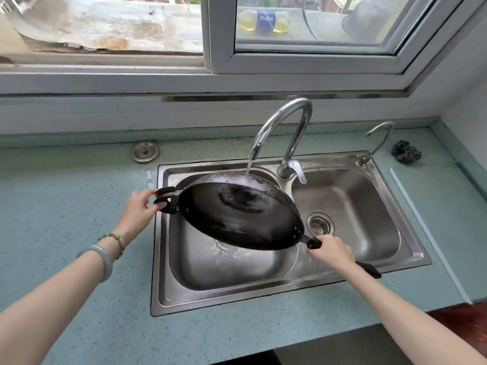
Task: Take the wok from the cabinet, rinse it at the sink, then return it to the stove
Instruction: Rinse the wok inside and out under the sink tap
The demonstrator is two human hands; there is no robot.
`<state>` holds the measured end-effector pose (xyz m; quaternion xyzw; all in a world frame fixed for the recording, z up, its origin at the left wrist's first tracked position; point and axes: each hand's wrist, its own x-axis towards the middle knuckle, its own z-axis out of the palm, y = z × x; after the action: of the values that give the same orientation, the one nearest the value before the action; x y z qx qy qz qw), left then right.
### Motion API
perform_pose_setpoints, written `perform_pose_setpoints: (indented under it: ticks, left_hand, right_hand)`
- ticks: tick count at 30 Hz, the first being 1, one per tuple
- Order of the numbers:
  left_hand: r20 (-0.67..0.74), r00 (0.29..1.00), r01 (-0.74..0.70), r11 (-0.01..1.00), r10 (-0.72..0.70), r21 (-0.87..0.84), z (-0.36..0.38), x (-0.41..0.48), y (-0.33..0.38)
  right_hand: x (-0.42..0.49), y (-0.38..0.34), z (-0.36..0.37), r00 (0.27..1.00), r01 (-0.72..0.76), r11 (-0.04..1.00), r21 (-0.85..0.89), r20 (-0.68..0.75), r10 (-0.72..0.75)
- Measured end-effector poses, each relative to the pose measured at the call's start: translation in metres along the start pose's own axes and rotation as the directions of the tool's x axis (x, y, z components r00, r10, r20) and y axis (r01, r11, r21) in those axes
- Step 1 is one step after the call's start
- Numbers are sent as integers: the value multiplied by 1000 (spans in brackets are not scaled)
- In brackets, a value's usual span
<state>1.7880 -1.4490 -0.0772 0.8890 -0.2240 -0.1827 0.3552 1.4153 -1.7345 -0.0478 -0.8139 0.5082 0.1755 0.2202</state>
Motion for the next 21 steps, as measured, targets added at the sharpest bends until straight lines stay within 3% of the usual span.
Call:
perform_pose_setpoints:
  ticks: [5,11,21]
  left_hand:
    - [66,997,-33,999,35,-34,-4,14,16]
    - [79,996,31,999,-28,-40,-1,33,26]
    - [36,986,167,984,-165,-61,22,69,43]
  right_hand:
    - [-3,-1,3,991,18,999,-35,135,-13]
    - [2,-3,3,960,82,997,3,268,-80]
    - [15,0,8,968,210,976,-47,151,-201]
